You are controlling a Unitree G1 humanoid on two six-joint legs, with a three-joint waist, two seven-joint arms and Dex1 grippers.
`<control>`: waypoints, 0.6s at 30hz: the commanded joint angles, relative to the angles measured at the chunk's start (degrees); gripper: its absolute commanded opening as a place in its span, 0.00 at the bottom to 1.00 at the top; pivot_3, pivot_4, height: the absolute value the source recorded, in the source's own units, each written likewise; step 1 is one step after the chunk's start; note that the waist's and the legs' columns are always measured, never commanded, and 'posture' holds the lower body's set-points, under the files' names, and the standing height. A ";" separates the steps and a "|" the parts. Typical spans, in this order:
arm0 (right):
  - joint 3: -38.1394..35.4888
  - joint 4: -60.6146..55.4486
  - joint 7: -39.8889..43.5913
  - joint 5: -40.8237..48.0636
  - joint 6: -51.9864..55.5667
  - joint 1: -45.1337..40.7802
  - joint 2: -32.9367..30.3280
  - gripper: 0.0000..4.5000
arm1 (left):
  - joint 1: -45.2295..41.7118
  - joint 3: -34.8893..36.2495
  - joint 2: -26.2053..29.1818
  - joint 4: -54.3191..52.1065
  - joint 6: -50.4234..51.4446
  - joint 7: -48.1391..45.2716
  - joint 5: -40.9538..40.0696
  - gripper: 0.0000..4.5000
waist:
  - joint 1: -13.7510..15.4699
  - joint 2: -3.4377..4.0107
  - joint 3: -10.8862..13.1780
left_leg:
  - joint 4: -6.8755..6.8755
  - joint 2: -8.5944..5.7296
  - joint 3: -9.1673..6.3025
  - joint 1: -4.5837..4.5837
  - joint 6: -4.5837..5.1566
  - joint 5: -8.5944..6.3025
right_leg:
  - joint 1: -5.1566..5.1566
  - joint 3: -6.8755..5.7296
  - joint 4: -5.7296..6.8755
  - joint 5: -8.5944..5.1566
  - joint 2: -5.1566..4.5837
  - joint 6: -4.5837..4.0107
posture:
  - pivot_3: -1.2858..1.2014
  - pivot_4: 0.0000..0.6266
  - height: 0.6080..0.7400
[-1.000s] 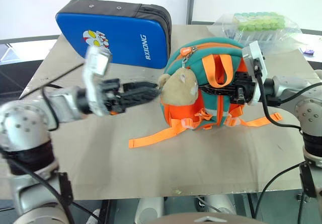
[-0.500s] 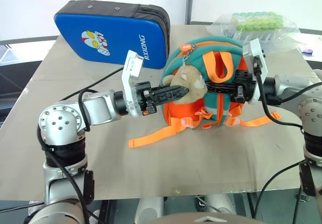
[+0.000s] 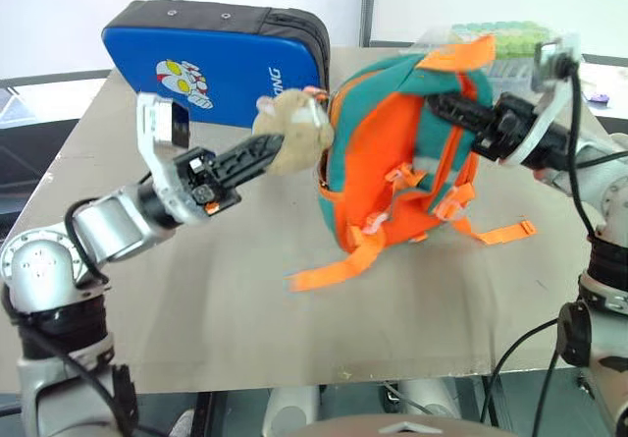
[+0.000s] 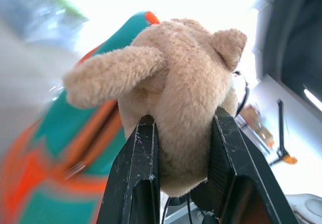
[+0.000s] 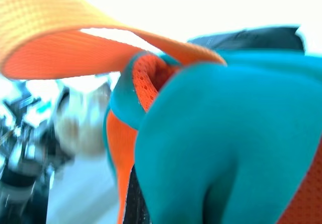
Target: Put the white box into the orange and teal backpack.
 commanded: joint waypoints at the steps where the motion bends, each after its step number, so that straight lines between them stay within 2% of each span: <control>1: -6.64 1.19 -4.64 1.57 -3.47 -1.12 -0.60 0.00 | 6.35 4.34 1.30 0.67 -1.96 -1.63 0.94 0.13 | -0.15 0.02 0.01 | -0.01 0.00 0.05 0.01 0.00 0.00 | 0.00 0.05 0.00 0.00 -0.01 0.00 | 0.52 0.24 1.00; 5: -7.52 2.85 -9.43 -1.44 -7.31 -1.66 -0.39 0.00 | 19.20 0.05 1.01 -1.48 -1.25 -3.54 14.01 0.13 | -0.35 0.02 0.00 | -0.09 0.00 0.13 0.05 0.00 0.00 | -0.02 0.12 -0.06 0.00 -0.01 0.00 | 0.52 0.24 1.00; 9: -8.03 1.88 -10.45 0.03 -8.11 -1.38 -0.65 0.00 | 24.02 -6.64 -1.15 -2.85 -3.36 -2.03 25.35 0.13 | 0.62 0.03 -0.01 | -0.08 0.00 0.06 0.03 0.00 0.00 | -0.02 0.02 -0.04 -0.01 -0.01 -0.02 | 0.52 0.24 1.00; 12: -8.38 -0.82 -10.16 1.94 -7.53 -0.42 -1.31 0.00 | 23.22 -9.05 -5.29 -2.91 -8.08 -2.10 31.71 0.13 | 1.29 0.04 -0.03 | -0.05 -0.01 0.09 0.07 0.01 0.00 | 0.04 0.08 -0.05 -0.02 -0.01 -0.09 | 0.52 0.24 1.00; 14: -7.94 -3.45 -9.27 2.03 -7.81 0.39 -2.17 0.00 | 20.71 -8.72 -8.78 -3.97 -11.63 -2.87 32.94 0.13 | 1.39 0.04 -0.03 | 0.02 -0.03 0.06 0.04 0.02 0.01 | 0.07 0.11 -0.05 -0.04 0.00 -0.16 | 0.52 0.24 1.00; 18: -4.31 -10.84 -6.82 -4.21 -11.33 1.63 -4.91 0.00 | 12.45 -7.75 -11.12 -5.55 -17.36 -5.67 37.33 0.13 | 1.38 0.05 -0.01 | 0.04 -0.06 0.04 0.02 0.02 0.01 | 0.09 0.15 -0.06 0.02 0.02 -0.06 | 0.52 0.24 1.00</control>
